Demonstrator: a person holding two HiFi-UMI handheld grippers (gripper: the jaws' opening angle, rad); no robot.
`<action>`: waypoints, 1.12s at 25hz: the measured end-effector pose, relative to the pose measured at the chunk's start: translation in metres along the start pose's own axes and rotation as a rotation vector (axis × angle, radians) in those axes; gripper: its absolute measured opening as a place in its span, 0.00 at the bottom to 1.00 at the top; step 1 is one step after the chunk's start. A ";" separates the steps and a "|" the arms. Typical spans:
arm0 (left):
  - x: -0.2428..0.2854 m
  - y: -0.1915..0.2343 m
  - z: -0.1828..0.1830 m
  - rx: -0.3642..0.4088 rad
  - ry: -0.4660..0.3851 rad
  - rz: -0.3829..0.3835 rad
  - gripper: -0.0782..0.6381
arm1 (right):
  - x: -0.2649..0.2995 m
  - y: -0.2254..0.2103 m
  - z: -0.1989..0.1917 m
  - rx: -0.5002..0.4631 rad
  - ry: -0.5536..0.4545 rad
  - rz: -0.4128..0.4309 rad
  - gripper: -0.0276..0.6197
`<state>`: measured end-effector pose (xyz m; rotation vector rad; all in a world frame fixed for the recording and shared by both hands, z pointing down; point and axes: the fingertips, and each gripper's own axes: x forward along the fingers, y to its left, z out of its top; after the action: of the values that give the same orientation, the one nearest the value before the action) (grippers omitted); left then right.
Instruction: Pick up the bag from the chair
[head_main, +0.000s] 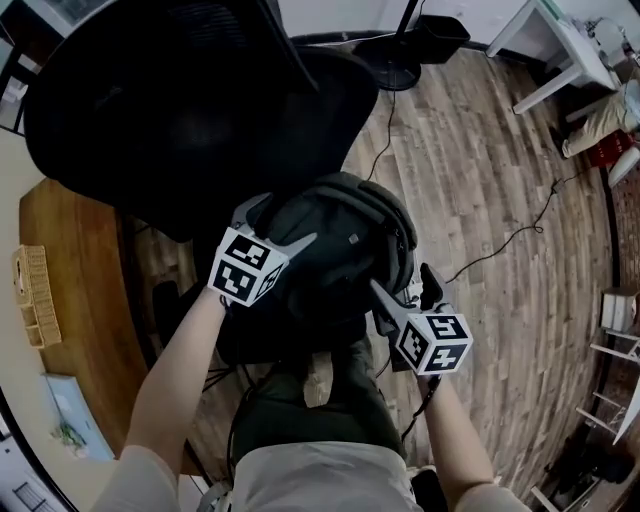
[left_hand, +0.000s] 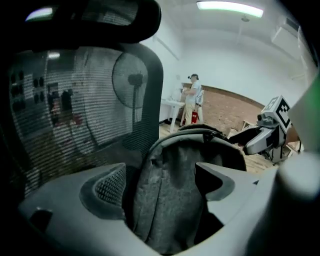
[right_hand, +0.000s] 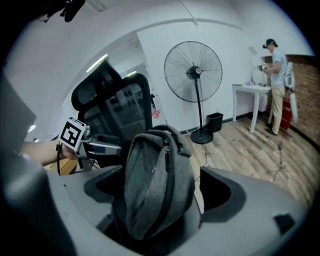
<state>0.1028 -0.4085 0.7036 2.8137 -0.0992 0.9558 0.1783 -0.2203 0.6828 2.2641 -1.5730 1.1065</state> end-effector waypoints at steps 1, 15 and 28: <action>0.008 0.003 -0.007 0.001 0.015 0.002 0.71 | 0.005 -0.002 -0.004 0.012 0.002 -0.002 0.80; 0.075 0.022 -0.059 0.053 0.144 0.020 0.48 | 0.039 -0.025 -0.039 0.065 0.067 -0.033 0.64; -0.013 0.007 -0.050 -0.062 0.140 0.071 0.25 | 0.004 0.004 -0.012 0.048 0.017 0.026 0.35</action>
<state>0.0616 -0.4062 0.7357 2.6941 -0.2088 1.1416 0.1697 -0.2192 0.6928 2.2644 -1.5906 1.1794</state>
